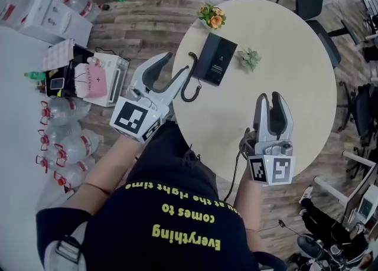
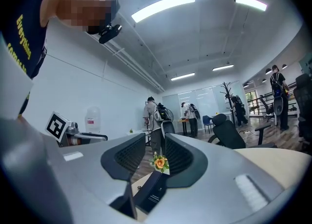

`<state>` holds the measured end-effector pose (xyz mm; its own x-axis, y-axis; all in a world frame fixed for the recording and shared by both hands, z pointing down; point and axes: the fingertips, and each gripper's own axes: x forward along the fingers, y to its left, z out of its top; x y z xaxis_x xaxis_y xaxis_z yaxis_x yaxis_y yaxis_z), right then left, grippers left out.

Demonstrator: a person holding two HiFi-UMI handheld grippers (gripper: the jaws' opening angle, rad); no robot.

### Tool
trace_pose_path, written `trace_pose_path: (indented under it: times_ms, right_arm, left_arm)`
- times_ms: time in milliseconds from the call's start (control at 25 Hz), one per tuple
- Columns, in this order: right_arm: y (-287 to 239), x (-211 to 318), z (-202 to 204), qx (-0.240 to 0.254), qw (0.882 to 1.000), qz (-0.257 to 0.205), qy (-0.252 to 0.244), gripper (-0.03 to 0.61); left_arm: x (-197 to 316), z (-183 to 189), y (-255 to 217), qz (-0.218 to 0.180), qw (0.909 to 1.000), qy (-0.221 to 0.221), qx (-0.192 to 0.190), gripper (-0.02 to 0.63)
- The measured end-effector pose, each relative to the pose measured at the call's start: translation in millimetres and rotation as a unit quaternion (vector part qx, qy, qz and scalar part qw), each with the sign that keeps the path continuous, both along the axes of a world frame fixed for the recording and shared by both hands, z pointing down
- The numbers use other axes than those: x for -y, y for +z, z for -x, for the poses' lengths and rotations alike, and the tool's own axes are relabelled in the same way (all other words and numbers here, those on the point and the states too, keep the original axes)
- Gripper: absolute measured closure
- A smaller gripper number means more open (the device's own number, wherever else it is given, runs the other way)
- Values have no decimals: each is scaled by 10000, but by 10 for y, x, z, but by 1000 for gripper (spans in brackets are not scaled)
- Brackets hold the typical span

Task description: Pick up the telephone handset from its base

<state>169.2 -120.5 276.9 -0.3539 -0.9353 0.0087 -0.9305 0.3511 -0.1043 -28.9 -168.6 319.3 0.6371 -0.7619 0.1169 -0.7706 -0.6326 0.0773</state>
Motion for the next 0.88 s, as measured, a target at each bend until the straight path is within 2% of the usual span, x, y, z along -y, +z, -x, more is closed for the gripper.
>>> trace_pose_path:
  times_ms: [440,880]
  right_arm:
    - [134,397,160,-51,9999,86,111,456]
    - [545,532,53,-26,9983,556,197,456]
  left_arm:
    - [468,44,233,175,9996,185,-85,414]
    - [779,-196,783,596,9978,285,-24,416]
